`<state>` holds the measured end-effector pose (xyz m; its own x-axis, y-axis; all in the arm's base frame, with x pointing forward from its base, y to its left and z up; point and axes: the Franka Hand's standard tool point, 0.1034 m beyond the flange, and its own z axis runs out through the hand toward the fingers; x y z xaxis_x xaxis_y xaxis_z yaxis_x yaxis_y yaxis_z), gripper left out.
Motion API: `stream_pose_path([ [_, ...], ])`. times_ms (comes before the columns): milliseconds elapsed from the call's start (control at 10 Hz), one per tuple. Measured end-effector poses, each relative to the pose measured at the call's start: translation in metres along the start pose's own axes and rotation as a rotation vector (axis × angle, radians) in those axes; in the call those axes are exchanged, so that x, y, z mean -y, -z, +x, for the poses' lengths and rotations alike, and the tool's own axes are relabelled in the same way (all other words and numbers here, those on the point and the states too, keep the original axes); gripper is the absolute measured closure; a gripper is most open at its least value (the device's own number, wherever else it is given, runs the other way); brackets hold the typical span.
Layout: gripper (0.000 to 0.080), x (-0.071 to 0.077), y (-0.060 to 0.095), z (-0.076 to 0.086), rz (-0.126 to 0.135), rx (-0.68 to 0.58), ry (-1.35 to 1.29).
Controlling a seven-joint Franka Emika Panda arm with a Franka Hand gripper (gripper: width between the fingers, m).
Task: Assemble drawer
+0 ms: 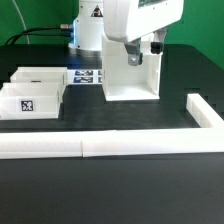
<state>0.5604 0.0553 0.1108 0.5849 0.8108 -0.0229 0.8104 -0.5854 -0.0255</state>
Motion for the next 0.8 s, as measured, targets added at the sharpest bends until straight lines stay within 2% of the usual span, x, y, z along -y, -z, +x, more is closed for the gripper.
stream_pose_path([
  [700,0.015,0.0001,-0.0003,-0.0005,0.001,0.0,-0.001],
  [800,0.015,0.0035,0.003,-0.006,-0.003,-0.019,-0.073],
])
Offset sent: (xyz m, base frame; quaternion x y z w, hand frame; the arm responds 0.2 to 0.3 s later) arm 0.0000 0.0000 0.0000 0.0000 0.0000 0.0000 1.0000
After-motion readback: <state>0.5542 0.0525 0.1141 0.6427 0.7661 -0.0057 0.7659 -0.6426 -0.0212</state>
